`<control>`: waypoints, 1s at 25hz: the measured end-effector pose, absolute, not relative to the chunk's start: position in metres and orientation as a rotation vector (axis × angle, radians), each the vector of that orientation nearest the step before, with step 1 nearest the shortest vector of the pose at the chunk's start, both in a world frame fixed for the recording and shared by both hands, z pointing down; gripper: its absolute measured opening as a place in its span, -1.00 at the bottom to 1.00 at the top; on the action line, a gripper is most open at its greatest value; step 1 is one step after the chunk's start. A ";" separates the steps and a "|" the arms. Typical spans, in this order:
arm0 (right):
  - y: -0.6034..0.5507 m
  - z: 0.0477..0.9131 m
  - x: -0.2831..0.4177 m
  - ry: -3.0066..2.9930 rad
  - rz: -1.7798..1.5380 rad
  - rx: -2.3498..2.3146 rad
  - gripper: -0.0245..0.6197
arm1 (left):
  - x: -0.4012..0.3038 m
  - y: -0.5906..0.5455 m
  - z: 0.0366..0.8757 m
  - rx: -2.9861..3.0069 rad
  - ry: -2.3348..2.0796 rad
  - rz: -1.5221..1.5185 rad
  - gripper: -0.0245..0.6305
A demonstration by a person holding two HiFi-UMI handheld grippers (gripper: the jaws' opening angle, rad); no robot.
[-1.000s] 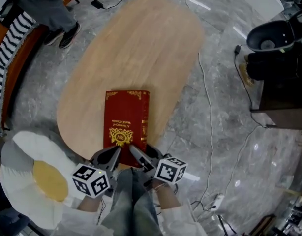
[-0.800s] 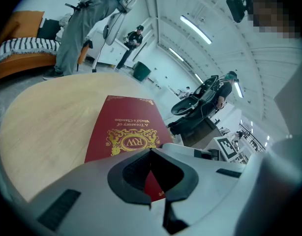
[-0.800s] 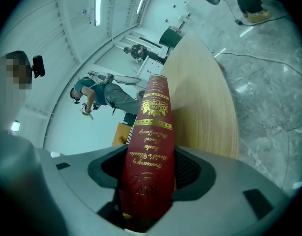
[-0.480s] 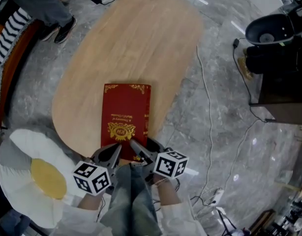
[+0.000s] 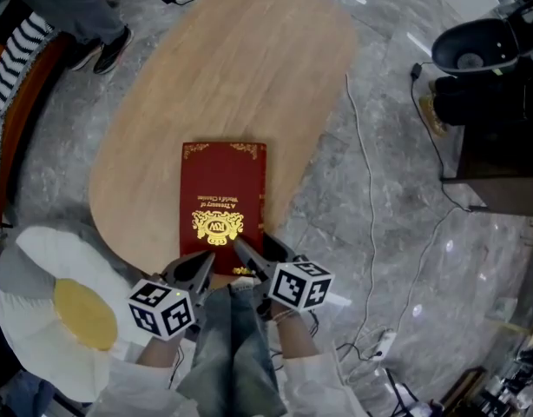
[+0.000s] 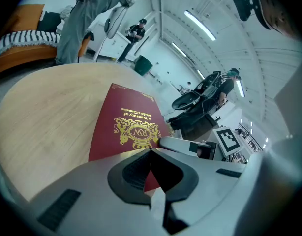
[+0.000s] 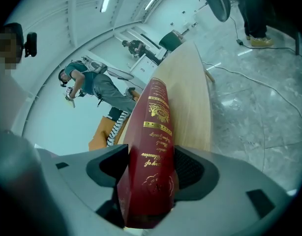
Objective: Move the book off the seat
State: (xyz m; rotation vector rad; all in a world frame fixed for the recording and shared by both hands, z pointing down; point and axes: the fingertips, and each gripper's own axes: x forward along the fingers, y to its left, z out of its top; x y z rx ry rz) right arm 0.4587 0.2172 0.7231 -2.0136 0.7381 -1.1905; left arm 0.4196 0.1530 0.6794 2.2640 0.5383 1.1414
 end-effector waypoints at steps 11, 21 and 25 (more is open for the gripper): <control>0.232 0.737 0.455 0.739 -1.303 -2.164 -0.06 | 0.417 0.154 0.685 2.256 0.526 1.162 -0.91; 0.228 0.715 0.458 0.750 -1.295 -2.215 -0.06 | 0.424 0.148 0.668 2.262 0.529 1.145 -0.91; 0.228 0.690 0.459 0.763 -1.259 -2.227 -0.07 | 0.427 0.149 0.653 2.270 0.540 1.136 -0.91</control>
